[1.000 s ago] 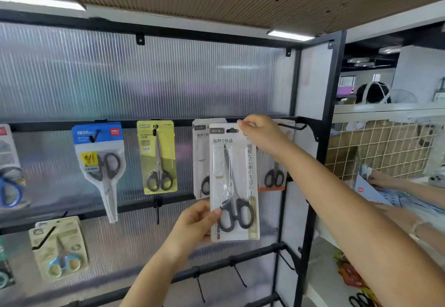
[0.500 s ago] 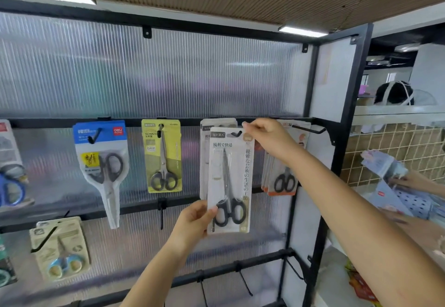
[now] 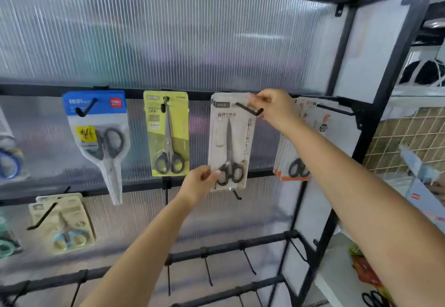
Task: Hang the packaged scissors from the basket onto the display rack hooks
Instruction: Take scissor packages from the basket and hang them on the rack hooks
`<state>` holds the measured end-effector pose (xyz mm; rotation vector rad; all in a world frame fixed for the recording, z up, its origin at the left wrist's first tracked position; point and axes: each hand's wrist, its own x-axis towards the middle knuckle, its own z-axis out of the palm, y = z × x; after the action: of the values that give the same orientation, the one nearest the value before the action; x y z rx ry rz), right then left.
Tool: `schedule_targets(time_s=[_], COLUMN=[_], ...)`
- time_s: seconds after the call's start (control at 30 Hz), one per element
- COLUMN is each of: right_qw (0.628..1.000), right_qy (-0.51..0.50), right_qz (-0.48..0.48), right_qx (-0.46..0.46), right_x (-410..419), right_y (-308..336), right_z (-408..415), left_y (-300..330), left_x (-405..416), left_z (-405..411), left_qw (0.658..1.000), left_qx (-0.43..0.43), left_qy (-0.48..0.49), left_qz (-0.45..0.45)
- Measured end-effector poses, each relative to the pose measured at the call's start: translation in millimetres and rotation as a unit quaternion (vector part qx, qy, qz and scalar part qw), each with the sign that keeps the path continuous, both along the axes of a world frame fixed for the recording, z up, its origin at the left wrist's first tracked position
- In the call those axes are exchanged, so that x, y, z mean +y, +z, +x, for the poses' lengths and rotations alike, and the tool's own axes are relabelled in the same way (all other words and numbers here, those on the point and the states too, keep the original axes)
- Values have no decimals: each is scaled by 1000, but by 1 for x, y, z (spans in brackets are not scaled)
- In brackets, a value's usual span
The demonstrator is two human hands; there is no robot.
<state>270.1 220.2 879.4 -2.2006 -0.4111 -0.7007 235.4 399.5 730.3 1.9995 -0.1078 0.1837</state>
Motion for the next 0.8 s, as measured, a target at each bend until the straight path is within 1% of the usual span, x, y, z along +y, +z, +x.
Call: schedule_targets(time_s=[0.1, 0.23, 0.37, 0.5, 0.6, 0.7, 0.8], right_qw=[1000, 999, 997, 991, 983, 970, 962], right_qy=[-13, -44, -69, -112, -132, -149, -127], right_qz=[11, 17, -1, -49, -99, -166, -225], right_qx=[-7, -25, -44, -45, -74, -101, -90], right_x=[2, 5, 6, -1, -8, -10, -10], right_y=[-2, -5, -8, -17, -30, -43, -64], right_z=[7, 16, 10, -4, -19, -42, -71], left_y=[0, 3, 6, 8, 15, 24, 30], left_x=[1, -2, 0, 7, 6, 0, -15], left_z=[8, 7, 2, -8, -23, -44, -69], left_qw=[1000, 998, 994, 982, 968, 941, 911], left_qx=[-1, 1, -19, -62, -107, -156, -179], left_qy=[15, 59, 102, 134, 126, 95, 73], left_qz=[23, 13, 31, 121, 190, 284, 364])
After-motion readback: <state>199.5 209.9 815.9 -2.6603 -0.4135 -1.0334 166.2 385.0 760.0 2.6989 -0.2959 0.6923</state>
